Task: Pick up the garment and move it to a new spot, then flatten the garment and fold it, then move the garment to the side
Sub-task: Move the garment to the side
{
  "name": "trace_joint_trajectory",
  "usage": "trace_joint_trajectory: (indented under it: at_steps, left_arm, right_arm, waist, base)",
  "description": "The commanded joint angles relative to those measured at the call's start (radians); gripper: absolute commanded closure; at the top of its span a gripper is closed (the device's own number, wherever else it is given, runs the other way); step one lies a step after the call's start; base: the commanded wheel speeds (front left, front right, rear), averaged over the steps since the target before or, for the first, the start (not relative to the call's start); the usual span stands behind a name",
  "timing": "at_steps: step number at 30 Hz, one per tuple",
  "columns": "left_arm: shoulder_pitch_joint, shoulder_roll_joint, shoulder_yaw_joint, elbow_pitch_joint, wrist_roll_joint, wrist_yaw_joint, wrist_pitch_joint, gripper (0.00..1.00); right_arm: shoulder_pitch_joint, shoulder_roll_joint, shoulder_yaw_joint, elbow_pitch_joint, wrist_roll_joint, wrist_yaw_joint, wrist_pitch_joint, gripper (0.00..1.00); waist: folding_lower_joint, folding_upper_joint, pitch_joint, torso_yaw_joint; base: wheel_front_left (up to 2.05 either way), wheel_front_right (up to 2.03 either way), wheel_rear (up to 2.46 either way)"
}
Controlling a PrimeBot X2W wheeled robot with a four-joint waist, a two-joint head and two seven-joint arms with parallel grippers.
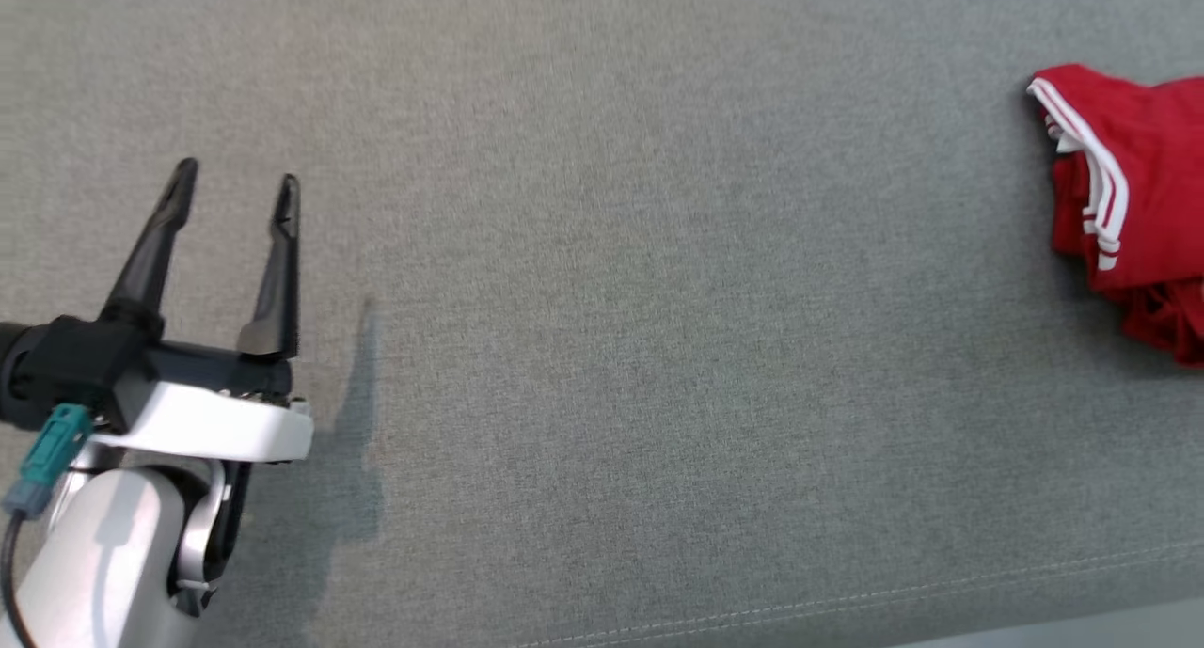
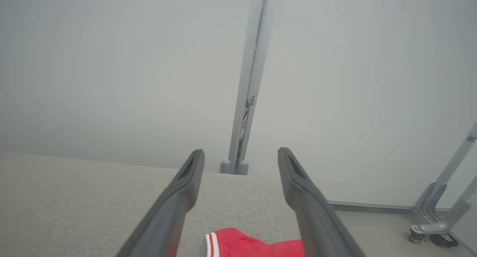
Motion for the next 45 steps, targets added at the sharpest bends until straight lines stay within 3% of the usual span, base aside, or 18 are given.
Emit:
trace_joint_trajectory:
  at_steps: [1,8,20,33,45]
  left_arm:
    - [0.0,0.037,0.052,-0.033,-0.008,0.015,0.005,0.0]
    - [0.116,0.027,0.082,-0.089,-0.04,0.069,0.024,0.0]
    - [0.295,-0.012,0.09,-0.072,-0.094,0.083,-0.016,0.0]
    - [0.348,0.002,0.067,-0.055,-0.095,0.07,-0.012,0.0]
    - [0.348,0.011,0.06,-0.054,-0.099,0.077,0.01,0.0]
  right_arm:
    - [0.061,-0.013,0.009,-0.063,0.002,0.0,-0.01,0.0]
    - [0.262,0.101,0.049,-0.263,-0.003,0.0,0.014,0.0]
    - [0.518,0.236,-0.006,-0.376,-0.067,0.0,0.08,0.0]
    - [0.641,0.275,-0.024,-0.435,-0.098,0.0,0.13,0.0]
    - [0.649,0.286,-0.032,-0.461,-0.113,0.0,0.139,0.0]
  waist:
    - [0.0,-0.0001,-0.041,0.006]
    - [0.0,-0.0001,-0.136,0.031]
    - [0.0,-0.0001,-0.258,0.063]
    - [0.0,-0.0001,-0.336,0.073]
    - [0.0,-0.0001,-0.346,0.074]
  base:
    - [0.0,0.0,0.0]
    - [0.0,0.0,0.0]
    - [0.0,0.0,0.0]
    - [0.0,0.0,0.0]
    - [0.0,0.0,0.0]
